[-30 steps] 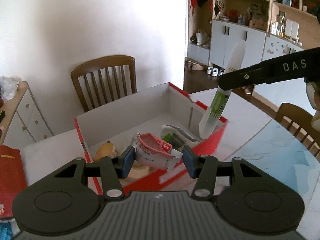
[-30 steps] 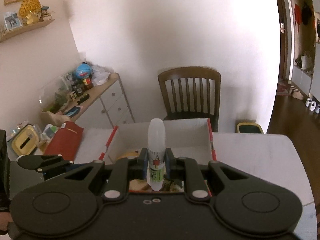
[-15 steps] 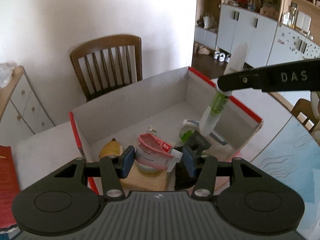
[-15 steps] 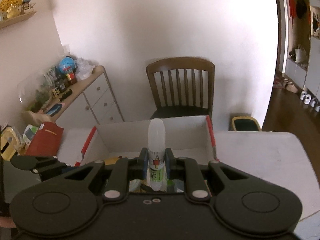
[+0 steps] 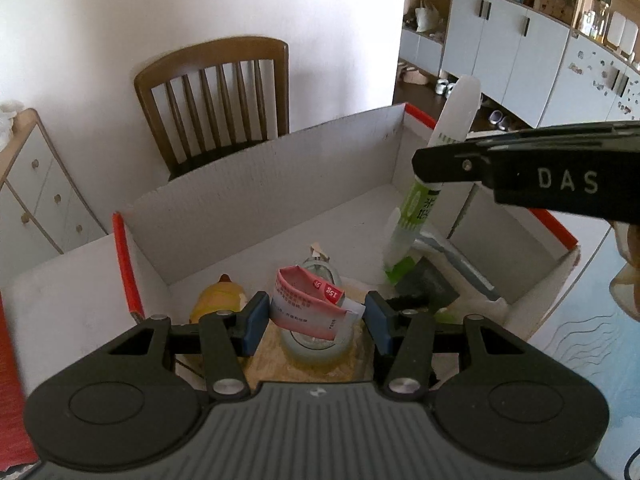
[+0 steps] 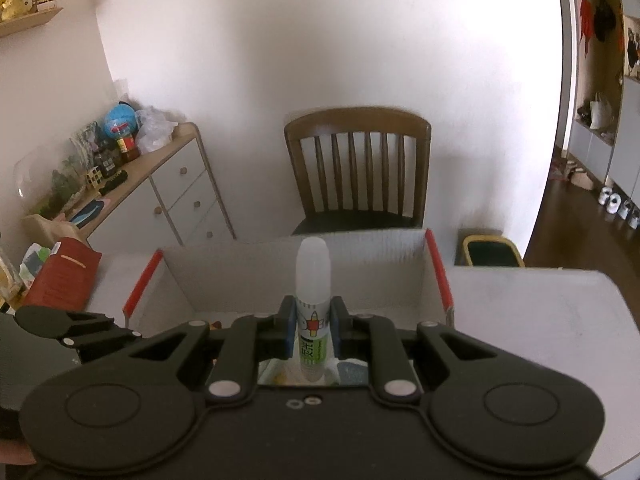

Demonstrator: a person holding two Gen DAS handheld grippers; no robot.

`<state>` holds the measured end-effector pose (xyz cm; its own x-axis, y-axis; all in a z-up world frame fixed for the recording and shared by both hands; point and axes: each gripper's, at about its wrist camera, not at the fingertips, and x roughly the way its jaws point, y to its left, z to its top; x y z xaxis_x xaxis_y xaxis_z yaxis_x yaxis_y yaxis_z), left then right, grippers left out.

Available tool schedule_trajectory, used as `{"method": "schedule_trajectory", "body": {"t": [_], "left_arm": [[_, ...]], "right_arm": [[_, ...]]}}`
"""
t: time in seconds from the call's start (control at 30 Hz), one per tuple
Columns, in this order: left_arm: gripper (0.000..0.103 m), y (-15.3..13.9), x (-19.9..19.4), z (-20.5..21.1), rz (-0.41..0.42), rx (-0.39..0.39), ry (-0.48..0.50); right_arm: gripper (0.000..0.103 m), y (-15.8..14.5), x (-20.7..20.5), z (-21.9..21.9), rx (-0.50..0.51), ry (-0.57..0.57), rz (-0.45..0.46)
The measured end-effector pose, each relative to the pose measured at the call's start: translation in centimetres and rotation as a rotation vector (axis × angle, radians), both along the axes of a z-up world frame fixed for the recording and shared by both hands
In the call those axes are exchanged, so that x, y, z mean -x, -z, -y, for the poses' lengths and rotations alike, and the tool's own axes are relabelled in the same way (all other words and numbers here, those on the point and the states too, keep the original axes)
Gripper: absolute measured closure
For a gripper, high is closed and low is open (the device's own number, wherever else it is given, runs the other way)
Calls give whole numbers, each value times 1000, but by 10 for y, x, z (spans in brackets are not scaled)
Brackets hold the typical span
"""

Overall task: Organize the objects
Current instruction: 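Lower the toothpaste box and tube into the box and open both grippers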

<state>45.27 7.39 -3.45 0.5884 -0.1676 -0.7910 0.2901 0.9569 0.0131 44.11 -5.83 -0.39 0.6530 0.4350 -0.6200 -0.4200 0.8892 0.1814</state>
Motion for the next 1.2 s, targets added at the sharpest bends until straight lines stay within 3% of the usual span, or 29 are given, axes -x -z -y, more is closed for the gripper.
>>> {"method": "schedule_trajectory", "body": {"t": [0.43,0.63,0.67,0.77,1.2], "left_arm": [[51,22,-11,-3,-63,19,-11],[51,27,-12,-4,-78,25,-16],[51,26,-11,-4,-77,30,-18],[37,25,-9,-5,-74,52,-25],[37,2,29,-7,-11,111,-38]], "right_arm": [[87,20,13,2,101,-74,-38],[86,32,25,1,200,-120,-109],[86,33,25,2,202,-128,-114],[86,32,29,3,213,-134,-115],[82,6,47,28,132,-122,-90]]}}
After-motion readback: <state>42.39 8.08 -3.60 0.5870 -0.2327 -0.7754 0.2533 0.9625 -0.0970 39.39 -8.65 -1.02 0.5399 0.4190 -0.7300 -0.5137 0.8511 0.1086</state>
